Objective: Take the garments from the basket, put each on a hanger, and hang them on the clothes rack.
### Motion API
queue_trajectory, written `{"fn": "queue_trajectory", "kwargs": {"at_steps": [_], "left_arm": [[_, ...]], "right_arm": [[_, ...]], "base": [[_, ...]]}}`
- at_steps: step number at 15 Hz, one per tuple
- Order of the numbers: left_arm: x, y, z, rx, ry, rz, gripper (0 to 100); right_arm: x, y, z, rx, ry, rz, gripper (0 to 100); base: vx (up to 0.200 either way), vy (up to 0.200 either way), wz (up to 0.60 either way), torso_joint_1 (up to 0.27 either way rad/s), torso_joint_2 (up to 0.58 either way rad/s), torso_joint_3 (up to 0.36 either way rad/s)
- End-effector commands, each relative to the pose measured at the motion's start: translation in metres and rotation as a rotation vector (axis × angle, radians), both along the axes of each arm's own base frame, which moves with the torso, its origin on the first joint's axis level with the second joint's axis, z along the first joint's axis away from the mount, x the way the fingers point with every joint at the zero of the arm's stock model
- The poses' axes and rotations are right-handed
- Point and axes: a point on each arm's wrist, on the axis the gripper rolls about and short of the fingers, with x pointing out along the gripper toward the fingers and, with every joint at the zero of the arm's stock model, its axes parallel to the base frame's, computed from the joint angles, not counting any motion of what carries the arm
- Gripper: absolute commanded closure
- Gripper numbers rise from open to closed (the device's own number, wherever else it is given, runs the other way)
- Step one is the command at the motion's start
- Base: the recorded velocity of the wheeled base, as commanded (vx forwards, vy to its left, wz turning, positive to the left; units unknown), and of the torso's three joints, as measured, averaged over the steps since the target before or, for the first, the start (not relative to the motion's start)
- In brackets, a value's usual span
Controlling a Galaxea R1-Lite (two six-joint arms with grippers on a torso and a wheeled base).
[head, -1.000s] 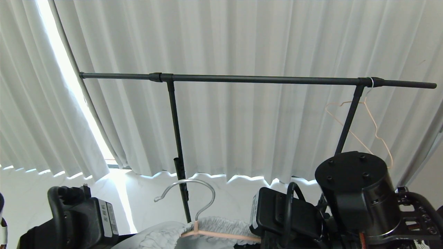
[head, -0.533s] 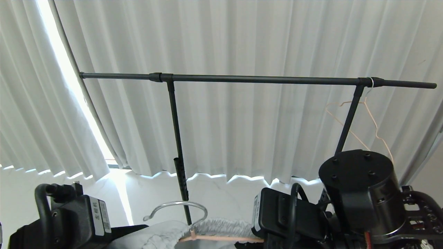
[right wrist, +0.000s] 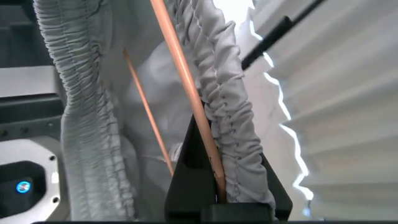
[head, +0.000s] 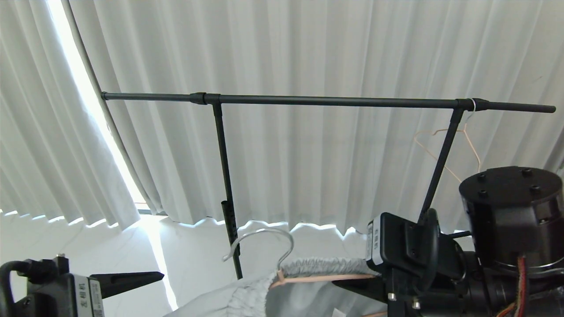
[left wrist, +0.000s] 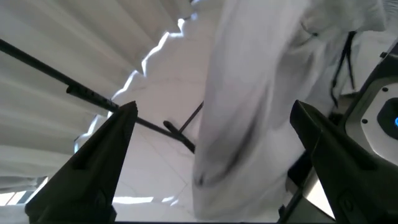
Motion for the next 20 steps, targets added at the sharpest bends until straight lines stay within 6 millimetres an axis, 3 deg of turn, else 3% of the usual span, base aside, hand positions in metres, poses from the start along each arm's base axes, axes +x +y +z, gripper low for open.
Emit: {"fn": "queue_trajectory", "kwargs": {"at_steps": [1,2,7,12,17,18,20], "left_arm": [[-0.003,0.004,0.002,-0.044,-0.037,0.003,0],[-0.003,0.004,0.000,-0.050,-0.042,0.008,0],[0.011,0.027,-0.052,0.038,0.042,0.292,0],[0.026,0.030,-0.062,0.077,0.113,0.390,0],[0.035,0.025,-0.059,-0.049,0.124,0.378,0],[0.035,0.026,-0.060,-0.046,0.126,0.388,100],[0.040,0.031,-0.062,-0.035,0.140,0.457,100]], "right_arm": [[0.005,-0.018,0.004,0.019,-0.012,-0.060,100],[0.007,-0.022,0.005,0.023,-0.014,-0.075,100],[0.003,-0.040,0.022,0.095,-0.037,-0.116,100],[0.000,-0.043,0.026,0.123,-0.027,-0.120,100],[-0.004,-0.047,0.031,0.146,-0.032,-0.099,100],[-0.005,-0.048,0.031,0.146,-0.031,-0.101,100],[-0.007,-0.051,0.028,0.144,-0.018,-0.108,100]], "base": [[0.000,0.000,0.00,0.000,0.00,0.000],[0.000,0.000,0.00,0.000,0.00,0.000],[0.000,0.000,0.00,0.000,0.00,0.000],[0.000,0.000,0.00,0.000,0.00,0.000],[0.000,0.000,0.00,0.000,0.00,0.000],[0.000,0.000,0.00,0.000,0.00,0.000],[0.000,0.000,0.00,0.000,0.00,0.000]]}}
